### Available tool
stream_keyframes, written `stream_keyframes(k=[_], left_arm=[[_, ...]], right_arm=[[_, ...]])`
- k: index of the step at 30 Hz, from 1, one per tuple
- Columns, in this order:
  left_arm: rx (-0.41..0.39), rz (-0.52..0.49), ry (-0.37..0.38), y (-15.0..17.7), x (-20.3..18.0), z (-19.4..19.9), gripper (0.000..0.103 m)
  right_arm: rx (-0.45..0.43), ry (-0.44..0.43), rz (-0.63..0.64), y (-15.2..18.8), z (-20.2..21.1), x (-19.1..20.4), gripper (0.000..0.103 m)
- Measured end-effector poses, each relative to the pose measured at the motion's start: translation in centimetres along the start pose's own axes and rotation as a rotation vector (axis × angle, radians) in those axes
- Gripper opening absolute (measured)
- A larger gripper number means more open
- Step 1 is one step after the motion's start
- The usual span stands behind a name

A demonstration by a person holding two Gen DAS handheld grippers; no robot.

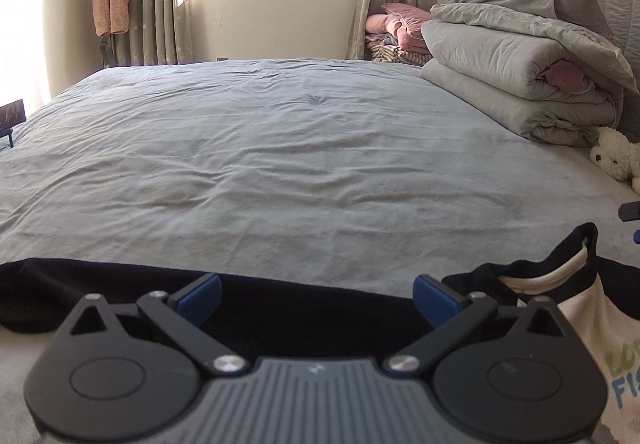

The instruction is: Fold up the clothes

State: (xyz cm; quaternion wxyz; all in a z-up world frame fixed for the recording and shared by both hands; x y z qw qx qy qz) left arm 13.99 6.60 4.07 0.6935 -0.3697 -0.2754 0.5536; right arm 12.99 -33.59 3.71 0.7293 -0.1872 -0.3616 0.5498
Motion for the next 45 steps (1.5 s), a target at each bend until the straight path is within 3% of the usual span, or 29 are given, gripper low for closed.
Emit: stream_keyframes(k=[6, 8, 9, 10, 12, 13, 14, 15, 16, 17, 22, 24, 27, 30, 34, 38, 39, 40, 41, 45], left_arm=[[0.012, -0.078, -0.055, 0.9, 0.6, -0.5, 0.102], [0.038, -0.111, -0.053, 1.4, 0.3, -1.0, 0.099], [0.051, -0.140, -0.057, 1.7, -0.1, -1.4, 0.089], [0.059, -0.163, -0.062, 2.0, -0.4, -1.8, 0.087], [0.042, -0.171, -0.072, 2.1, -0.8, -1.9, 0.082], [0.036, -0.176, -0.078, 2.1, -1.1, -2.0, 0.078], [0.036, -0.188, -0.084, 2.1, -1.4, -2.1, 0.063], [0.036, -0.199, -0.091, 2.1, -1.7, -2.2, 0.040], [0.037, -0.210, -0.097, 2.0, -2.0, -2.2, 0.028], [0.037, -0.221, -0.103, 2.0, -2.4, -2.3, 0.002], [0.008, -0.207, -0.160, 1.1, -2.2, -1.8, 0.001], [0.001, -0.119, -0.186, 0.1, -0.6, -1.3, 0.001], [0.011, 0.008, -0.176, -0.5, 1.7, -1.0, 0.002], [0.046, 0.030, -0.176, 0.1, 2.1, -1.8, 0.002], [0.059, -0.016, -0.191, 0.7, 1.0, -2.2, 0.002], [0.057, 0.038, -0.180, 0.0, 1.2, -1.5, 0.009], [0.056, 0.064, -0.174, -0.2, 1.4, -1.2, 0.015], [0.054, 0.086, -0.167, -0.5, 1.6, -0.8, 0.019], [0.047, 0.092, -0.159, -0.8, 1.5, -0.2, 0.023], [0.020, 0.106, -0.132, -1.8, 0.9, 2.6, 0.029]], right_arm=[[0.035, -0.001, 0.152, 1.6, -1.0, -0.5, 0.103], [0.075, 0.002, 0.199, 2.4, -1.8, -0.4, 0.094], [0.093, 0.005, 0.222, 2.7, -2.1, -0.2, 0.093], [0.111, 0.008, 0.244, 3.1, -2.4, 0.0, 0.092], [0.117, 0.007, 0.294, 3.4, -2.3, 0.8, 0.082], [0.119, 0.006, 0.319, 3.5, -2.2, 1.2, 0.070], [0.120, 0.011, 0.345, 3.6, -2.2, 1.6, 0.054], [0.121, 0.016, 0.371, 3.8, -2.2, 1.9, 0.045], [0.121, 0.022, 0.397, 3.9, -2.2, 2.2, 0.028], [0.122, 0.027, 0.410, 3.9, -2.2, 2.4, 0.004], [0.091, 0.130, 0.472, 3.6, -1.8, 3.1, 0.004], [0.063, 0.194, 0.453, 2.8, -1.2, 2.8, 0.004], [0.057, 0.219, 0.429, 2.1, -0.6, 2.3, 0.004], [0.095, 0.258, 0.462, 2.9, -1.5, 2.5, 0.004], [0.113, 0.301, 0.496, 3.9, -2.6, 2.9, 0.004], [0.086, 0.293, 0.448, 3.4, -2.1, 2.7, 0.004], [0.066, 0.289, 0.429, 3.2, -1.6, 2.7, 0.005], [0.045, 0.287, 0.409, 2.9, -1.2, 2.7, 0.008], [0.024, 0.284, 0.389, 2.7, -0.8, 2.7, 0.019], [-0.052, 0.275, 0.292, 1.7, 2.7, 2.2, 0.023]])
Point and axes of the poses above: each gripper's, at about its wrist camera, not at the fingertips, and z roughly against the way its jaws point, x to its left, y to its underside, the point moved 1 cm from there along -z, roughly the way its jaws point, and after that the axes turned 1 degree about y, right-handed, at the moved point
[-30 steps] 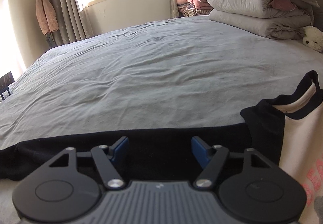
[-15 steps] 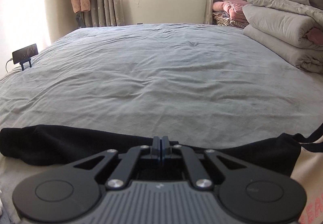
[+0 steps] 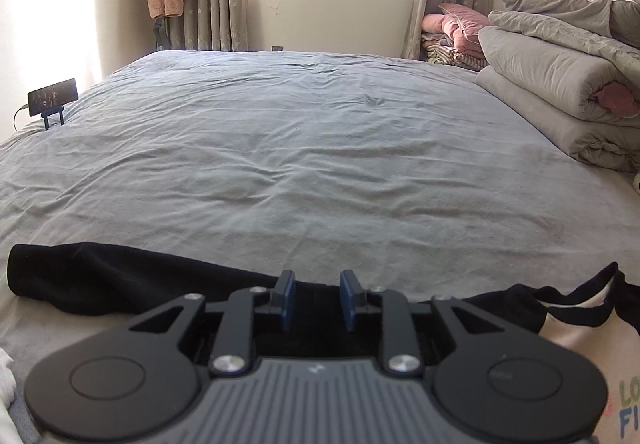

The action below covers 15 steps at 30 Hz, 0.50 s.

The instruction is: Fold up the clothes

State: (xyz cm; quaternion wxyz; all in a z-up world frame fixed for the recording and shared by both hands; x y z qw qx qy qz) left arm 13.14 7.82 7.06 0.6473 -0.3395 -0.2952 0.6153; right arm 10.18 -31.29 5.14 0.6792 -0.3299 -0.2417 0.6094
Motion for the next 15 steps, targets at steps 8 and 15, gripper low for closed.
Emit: stream_keyframes(k=[8, 15], left_arm=[[-0.008, 0.167, 0.071, 1.5, -0.1, 7.4, 0.042], [0.065, 0.191, 0.097, 6.3, -1.2, 11.6, 0.047]], right_arm=[[-0.078, -0.008, -0.288, 0.8, 7.4, -3.9, 0.038], [-0.074, -0.031, -0.388, 5.3, 13.5, -5.3, 0.046]])
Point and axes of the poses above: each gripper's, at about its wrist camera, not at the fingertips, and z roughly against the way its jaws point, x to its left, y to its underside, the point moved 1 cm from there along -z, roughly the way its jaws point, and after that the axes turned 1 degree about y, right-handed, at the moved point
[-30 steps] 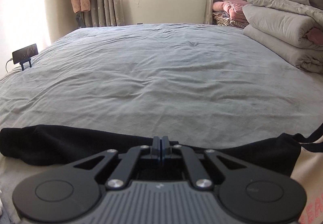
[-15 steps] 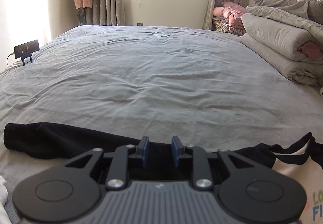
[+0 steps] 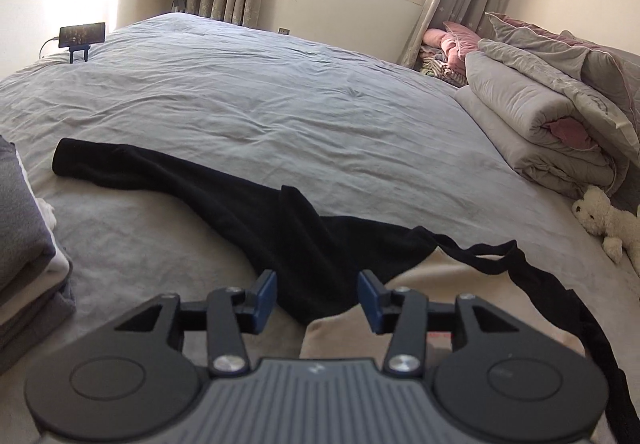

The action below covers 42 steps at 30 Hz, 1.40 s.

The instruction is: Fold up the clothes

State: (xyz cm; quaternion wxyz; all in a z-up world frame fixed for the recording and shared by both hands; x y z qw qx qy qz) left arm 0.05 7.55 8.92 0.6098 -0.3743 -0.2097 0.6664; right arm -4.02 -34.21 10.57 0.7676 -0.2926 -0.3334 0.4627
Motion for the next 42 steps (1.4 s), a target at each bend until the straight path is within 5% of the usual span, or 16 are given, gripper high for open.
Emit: stream_keyframes(k=[11, 15, 20, 33, 38, 42], left_arm=[[0.040, 0.024, 0.053, 3.9, 1.4, 3.9, 0.074], [0.082, 0.042, 0.040, 4.6, 1.5, 2.9, 0.074], [0.114, 0.078, 0.070, 4.6, 0.8, 2.4, 0.077], [0.198, 0.068, 0.127, 5.5, -1.8, 0.1, 0.081], [0.219, 0.043, 0.141, 6.0, -2.6, -0.5, 0.081], [0.260, 0.074, 0.143, 6.4, -2.4, -1.3, 0.081]], right_arm=[[0.061, 0.142, -0.001, 5.3, 4.4, -6.1, 0.047], [0.072, 0.193, 0.027, 5.9, 4.3, -7.3, 0.048], [0.083, 0.194, 0.085, 6.2, 4.0, -7.7, 0.060], [0.152, 0.189, 0.171, 6.8, 3.5, -9.5, 0.062], [0.169, 0.300, 0.080, 6.1, 2.4, -12.1, 0.066], [0.206, 0.253, 0.141, 6.4, 1.1, -11.7, 0.066]])
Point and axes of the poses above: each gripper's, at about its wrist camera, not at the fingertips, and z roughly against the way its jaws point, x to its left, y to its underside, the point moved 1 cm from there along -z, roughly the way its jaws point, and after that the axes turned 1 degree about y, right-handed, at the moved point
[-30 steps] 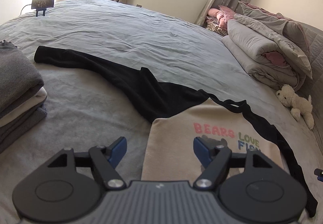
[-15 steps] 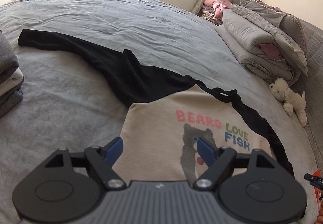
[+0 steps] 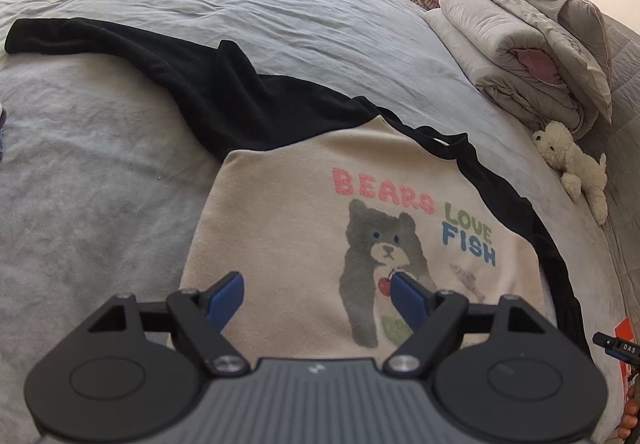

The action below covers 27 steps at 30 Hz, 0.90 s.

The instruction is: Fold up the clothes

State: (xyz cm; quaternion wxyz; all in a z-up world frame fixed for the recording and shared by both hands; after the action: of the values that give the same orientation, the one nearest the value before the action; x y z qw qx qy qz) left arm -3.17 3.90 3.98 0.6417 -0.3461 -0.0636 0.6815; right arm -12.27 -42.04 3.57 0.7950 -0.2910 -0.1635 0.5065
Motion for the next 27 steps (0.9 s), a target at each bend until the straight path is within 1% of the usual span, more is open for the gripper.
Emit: stream_keyframes(k=[2, 4, 7, 8, 9, 10, 11, 13, 14, 16, 18, 21, 22, 24, 27], left_arm=[[0.011, 0.011, 0.007, 0.1, 0.1, -0.2, 0.081], [0.013, 0.011, 0.003, 0.2, 0.2, -0.3, 0.081], [0.015, 0.019, -0.003, 0.2, 0.5, -0.5, 0.081], [0.016, 0.023, -0.004, 0.2, 0.5, -0.5, 0.081], [0.016, 0.025, -0.004, 0.2, 0.6, -0.5, 0.081], [0.016, 0.026, -0.004, 0.1, 0.6, -0.5, 0.081], [0.016, 0.026, -0.003, 0.1, 0.7, -0.6, 0.081], [0.017, 0.030, 0.000, 0.1, 0.8, -0.6, 0.081], [0.018, 0.033, 0.002, 0.1, 0.8, -0.5, 0.081], [0.020, 0.040, 0.007, 0.0, 1.0, -0.5, 0.081], [0.023, 0.047, 0.011, -0.1, 1.1, -0.4, 0.081], [0.027, 0.053, 0.015, -0.2, 1.1, -0.6, 0.081], [0.028, 0.051, 0.013, -0.2, 1.0, -0.7, 0.081], [0.030, 0.041, 0.007, -0.2, 0.9, -1.0, 0.081], [0.031, 0.007, -0.008, -0.1, 0.6, -1.2, 0.082]], right_arm=[[-0.008, 0.005, 0.064, -0.2, -0.5, 1.1, 0.066], [-0.035, 0.020, 0.124, -0.5, -1.0, 2.2, 0.066], [-0.004, -0.032, 0.203, -0.5, -2.3, 3.6, 0.066], [0.012, -0.040, 0.231, -0.4, -2.7, 4.0, 0.063], [0.017, -0.056, 0.259, -0.3, -2.9, 4.5, 0.054], [0.020, -0.074, 0.288, -0.3, -2.9, 4.9, 0.017], [0.023, -0.067, 0.289, -0.3, -2.8, 5.2, 0.005], [-0.002, -0.013, 0.328, -0.3, -2.3, 5.8, 0.004], [-0.033, 0.040, 0.355, -0.4, -2.0, 6.1, 0.004], [-0.103, 0.148, 0.363, -1.0, -1.1, 5.7, 0.004], [-0.168, 0.248, 0.352, -1.9, -0.4, 4.9, 0.004], [-0.246, 0.403, 0.303, -3.6, 0.0, 3.4, 0.004], [-0.263, 0.435, 0.281, -4.3, -0.1, 2.8, 0.004], [-0.270, 0.460, 0.252, -5.3, -0.7, 2.2, 0.004], [-0.265, 0.516, 0.276, -6.4, -2.7, 2.1, 0.004]])
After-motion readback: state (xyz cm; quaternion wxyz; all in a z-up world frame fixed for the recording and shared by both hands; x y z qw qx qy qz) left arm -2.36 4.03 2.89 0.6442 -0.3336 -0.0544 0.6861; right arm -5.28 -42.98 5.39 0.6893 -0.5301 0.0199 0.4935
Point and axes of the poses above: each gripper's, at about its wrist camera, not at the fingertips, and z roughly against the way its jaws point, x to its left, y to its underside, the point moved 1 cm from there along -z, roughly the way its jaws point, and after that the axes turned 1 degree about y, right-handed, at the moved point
